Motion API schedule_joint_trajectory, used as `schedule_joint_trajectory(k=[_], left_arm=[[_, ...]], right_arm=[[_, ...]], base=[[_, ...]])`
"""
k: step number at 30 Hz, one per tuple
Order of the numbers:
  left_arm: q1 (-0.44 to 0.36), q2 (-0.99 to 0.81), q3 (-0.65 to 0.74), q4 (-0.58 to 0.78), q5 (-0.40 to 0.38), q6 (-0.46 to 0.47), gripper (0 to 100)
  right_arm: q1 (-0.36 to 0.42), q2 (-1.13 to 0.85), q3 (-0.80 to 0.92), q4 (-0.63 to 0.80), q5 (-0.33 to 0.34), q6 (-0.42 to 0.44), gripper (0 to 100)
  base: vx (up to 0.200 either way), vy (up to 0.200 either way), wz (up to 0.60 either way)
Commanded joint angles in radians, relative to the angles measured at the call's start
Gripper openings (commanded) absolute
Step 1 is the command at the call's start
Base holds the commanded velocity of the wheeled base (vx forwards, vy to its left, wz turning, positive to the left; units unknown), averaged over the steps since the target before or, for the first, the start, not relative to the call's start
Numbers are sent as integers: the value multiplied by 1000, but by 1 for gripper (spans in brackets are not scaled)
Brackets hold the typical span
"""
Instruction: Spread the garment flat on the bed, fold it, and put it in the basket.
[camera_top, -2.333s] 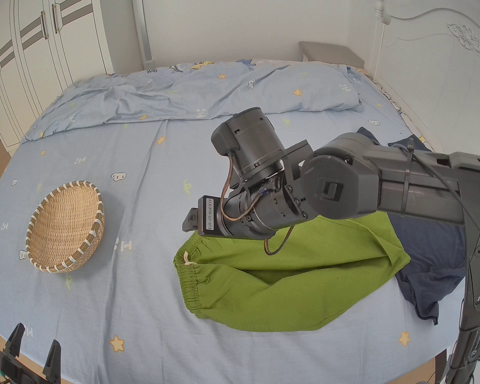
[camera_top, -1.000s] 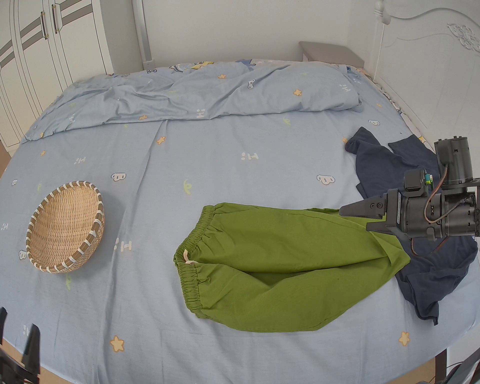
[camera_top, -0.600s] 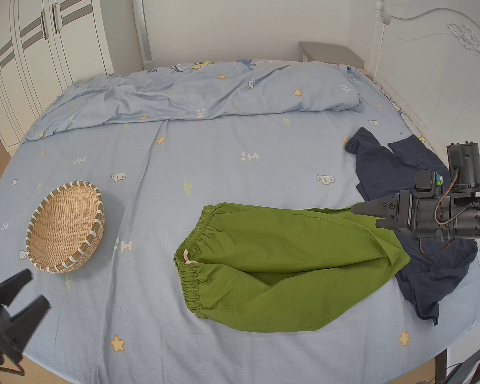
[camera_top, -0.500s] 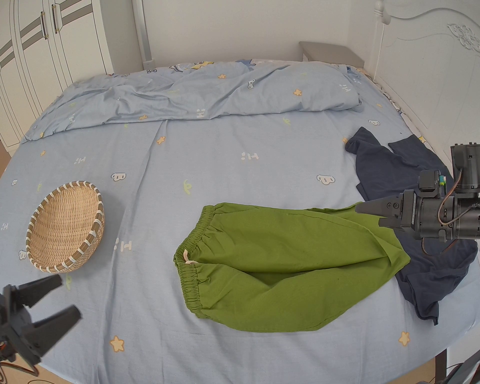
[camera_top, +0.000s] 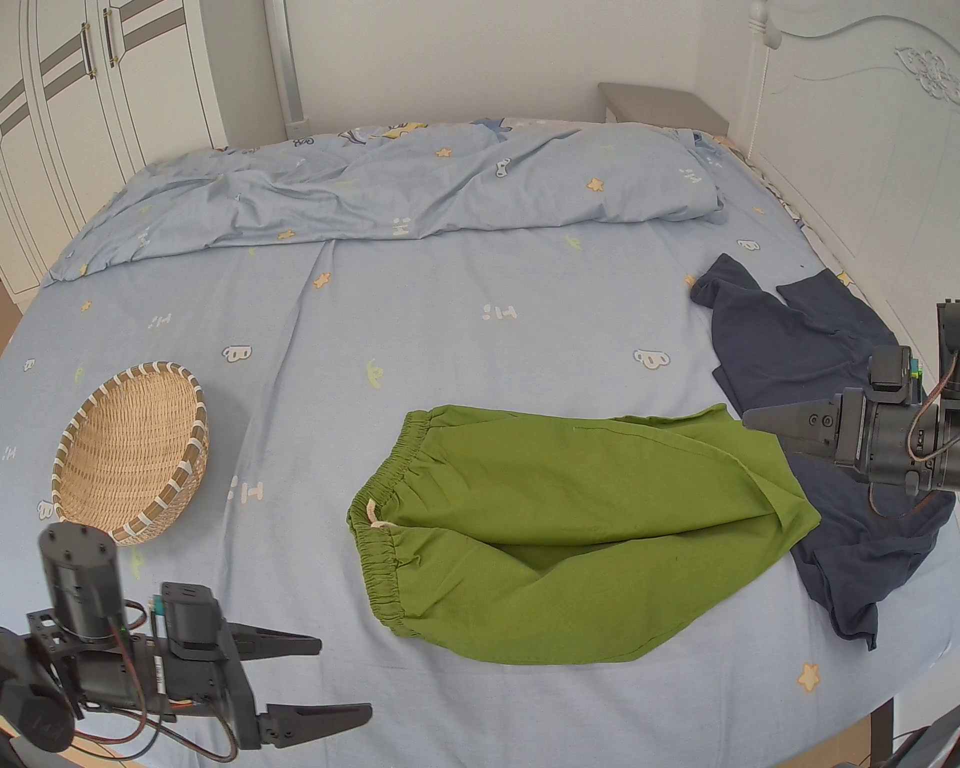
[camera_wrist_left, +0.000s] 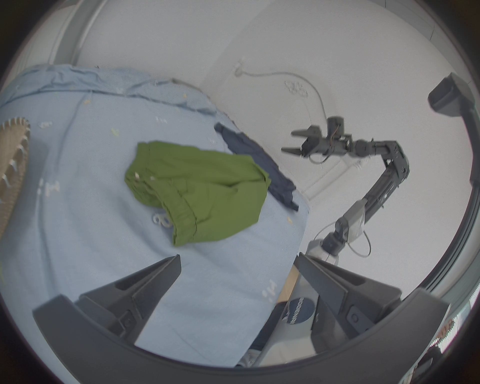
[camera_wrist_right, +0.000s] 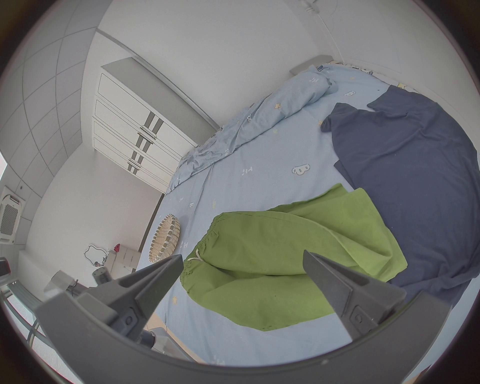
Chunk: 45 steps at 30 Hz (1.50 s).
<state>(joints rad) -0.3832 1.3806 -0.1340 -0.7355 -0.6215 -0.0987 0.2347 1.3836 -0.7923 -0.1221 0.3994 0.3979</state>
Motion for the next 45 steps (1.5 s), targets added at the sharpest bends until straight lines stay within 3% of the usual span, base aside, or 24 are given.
schedule_joint_trajectory(k=[1,9,21,45], left_arm=[[49,452,97,-216,-107,163,100],[46,515,122,-466,-95,162,100],[50,675,2,-663,-49,168,100],[15,793,-139,-705,-55,159,100]], right_arm=[[-37,-54,41,-16,15,-31,100],[-29,-61,45,-27,16,-31,100],[-29,-75,47,-40,15,-30,100],[-23,-136,54,-40,16,-31,100]], base=[[0,0,0],[0,0,0],[0,0,0],[0,0,0]])
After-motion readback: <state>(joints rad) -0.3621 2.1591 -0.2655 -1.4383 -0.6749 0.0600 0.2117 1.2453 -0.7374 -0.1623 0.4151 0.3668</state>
